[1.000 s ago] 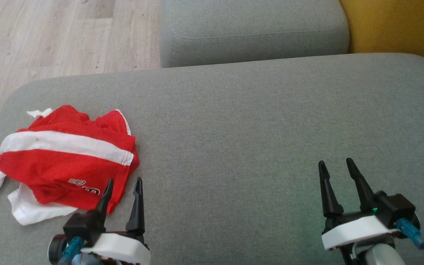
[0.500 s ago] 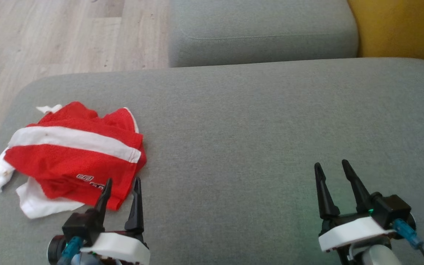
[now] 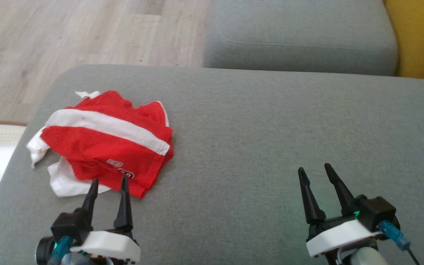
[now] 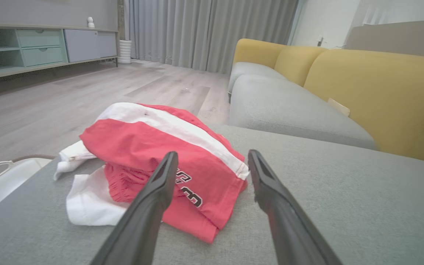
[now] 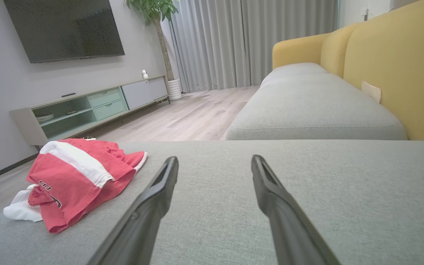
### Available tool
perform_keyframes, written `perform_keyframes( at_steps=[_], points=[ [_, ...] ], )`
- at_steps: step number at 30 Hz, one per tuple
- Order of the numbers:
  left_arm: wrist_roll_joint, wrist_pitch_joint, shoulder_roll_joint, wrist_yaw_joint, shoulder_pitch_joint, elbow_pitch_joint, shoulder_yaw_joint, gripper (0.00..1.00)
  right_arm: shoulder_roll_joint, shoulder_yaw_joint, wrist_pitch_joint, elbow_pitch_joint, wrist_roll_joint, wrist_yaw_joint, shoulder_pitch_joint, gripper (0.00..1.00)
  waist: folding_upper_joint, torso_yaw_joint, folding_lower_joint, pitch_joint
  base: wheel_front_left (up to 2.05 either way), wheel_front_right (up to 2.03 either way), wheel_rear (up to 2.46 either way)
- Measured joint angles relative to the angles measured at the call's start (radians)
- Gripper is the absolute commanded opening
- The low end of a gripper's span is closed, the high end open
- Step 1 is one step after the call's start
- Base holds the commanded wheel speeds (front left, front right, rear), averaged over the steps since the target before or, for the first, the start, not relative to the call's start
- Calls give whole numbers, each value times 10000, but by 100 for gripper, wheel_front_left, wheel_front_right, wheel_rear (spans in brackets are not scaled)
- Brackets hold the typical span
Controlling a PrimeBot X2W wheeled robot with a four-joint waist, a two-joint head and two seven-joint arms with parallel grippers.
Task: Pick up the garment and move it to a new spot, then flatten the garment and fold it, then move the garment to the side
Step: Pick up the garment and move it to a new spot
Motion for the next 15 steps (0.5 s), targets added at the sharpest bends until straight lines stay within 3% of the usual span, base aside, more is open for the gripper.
perform_keyframes(
  at_steps=[15],
  points=[
    [215, 0, -4, -123, 28, -21, 500, 100, 0, 479, 0, 38, 293, 0, 6, 100, 0, 1461, 0, -155, 0, 0, 0]
  ],
)
